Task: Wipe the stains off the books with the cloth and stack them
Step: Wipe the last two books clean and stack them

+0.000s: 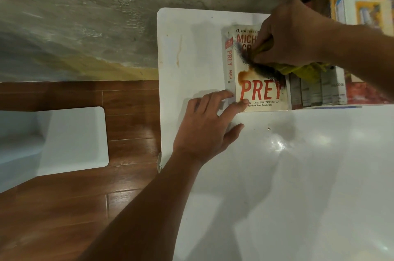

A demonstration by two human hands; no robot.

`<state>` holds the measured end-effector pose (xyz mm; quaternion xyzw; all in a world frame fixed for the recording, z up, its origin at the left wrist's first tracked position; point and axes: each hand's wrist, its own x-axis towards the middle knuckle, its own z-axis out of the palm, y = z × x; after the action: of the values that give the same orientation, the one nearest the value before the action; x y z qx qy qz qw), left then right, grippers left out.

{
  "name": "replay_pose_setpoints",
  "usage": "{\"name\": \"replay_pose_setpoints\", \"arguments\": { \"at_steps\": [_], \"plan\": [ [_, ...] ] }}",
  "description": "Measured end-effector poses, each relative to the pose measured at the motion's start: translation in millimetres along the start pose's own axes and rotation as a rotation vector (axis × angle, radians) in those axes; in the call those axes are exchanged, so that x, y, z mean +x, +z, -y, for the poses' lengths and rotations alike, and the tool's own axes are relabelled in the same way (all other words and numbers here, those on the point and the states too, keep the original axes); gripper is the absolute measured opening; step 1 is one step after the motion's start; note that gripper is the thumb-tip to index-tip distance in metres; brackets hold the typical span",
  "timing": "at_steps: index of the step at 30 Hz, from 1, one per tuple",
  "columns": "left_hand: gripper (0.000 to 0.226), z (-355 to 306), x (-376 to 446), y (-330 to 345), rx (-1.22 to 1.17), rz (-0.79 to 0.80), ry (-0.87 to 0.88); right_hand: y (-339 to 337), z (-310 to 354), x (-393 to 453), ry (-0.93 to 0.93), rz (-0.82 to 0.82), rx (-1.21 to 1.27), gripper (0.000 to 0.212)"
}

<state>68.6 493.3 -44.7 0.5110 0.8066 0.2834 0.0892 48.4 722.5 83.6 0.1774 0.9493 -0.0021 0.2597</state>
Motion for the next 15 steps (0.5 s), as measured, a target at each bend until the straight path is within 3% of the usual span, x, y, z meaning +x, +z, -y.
{"name": "replay_pose_setpoints", "arguments": {
  "at_steps": [4,15],
  "plan": [
    [0.052,-0.2,-0.3,1.1,0.004,-0.005,0.005,5.5,1.5,-4.8,0.078,-0.073,0.036,0.043],
    [0.051,0.0,-2.5,1.2,0.001,-0.035,0.032,12.9,4.8,-12.9,0.080,-0.064,0.070,0.043]
  ]
}}
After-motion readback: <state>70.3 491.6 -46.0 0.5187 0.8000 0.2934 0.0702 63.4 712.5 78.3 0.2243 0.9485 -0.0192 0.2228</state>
